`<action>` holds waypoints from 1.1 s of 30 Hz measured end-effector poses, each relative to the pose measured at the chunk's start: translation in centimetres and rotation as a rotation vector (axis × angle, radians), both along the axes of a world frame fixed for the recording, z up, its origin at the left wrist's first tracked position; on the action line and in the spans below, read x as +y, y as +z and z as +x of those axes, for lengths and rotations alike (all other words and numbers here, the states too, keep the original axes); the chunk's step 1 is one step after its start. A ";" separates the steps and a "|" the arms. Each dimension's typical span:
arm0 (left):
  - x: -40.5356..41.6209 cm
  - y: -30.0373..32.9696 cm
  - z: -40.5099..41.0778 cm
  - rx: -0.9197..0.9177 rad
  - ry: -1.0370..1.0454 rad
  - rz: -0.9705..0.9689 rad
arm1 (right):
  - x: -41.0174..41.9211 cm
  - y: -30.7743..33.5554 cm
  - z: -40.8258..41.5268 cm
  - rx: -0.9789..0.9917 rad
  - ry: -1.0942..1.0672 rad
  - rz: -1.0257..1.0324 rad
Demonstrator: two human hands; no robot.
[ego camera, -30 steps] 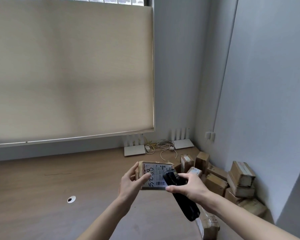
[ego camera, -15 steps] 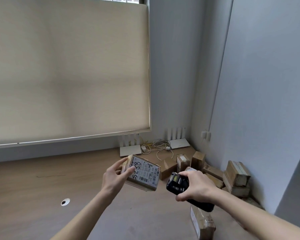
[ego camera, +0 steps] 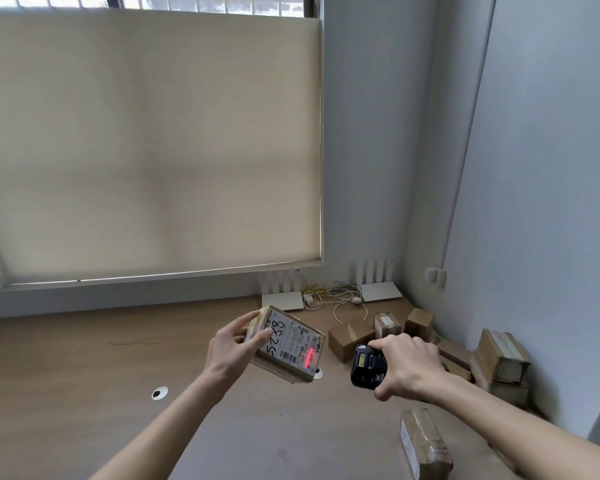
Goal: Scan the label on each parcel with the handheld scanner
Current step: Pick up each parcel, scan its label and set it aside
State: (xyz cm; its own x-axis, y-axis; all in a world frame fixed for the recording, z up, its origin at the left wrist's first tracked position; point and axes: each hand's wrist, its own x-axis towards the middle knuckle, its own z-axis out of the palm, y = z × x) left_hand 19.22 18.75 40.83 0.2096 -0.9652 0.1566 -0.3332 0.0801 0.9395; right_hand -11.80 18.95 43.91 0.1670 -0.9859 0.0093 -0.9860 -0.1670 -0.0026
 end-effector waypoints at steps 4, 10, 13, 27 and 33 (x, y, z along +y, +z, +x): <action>1.4 0.4 0.5 0.012 0.039 -0.012 | 0.6 0.3 1.0 -0.012 0.024 0.004; 4.2 1.0 2.2 0.023 0.082 -0.031 | 1.6 0.8 2.8 -0.031 0.071 -0.015; 5.9 1.1 3.8 0.027 0.112 -0.036 | 2.3 1.2 4.5 -0.040 0.112 -0.029; 22.0 2.3 22.4 0.118 0.374 -0.059 | 11.2 3.5 24.9 -0.151 0.341 0.007; 36.7 2.5 34.8 0.313 0.541 0.010 | 21.0 2.7 41.2 -0.489 0.522 0.265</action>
State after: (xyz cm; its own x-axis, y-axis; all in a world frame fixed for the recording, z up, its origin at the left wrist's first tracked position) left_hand 54.01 55.41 43.36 0.7033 -0.7108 0.0001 -0.0328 -0.0323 0.9989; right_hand 29.38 39.91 46.64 0.6496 -0.7599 -0.0241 -0.6557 -0.5439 -0.5236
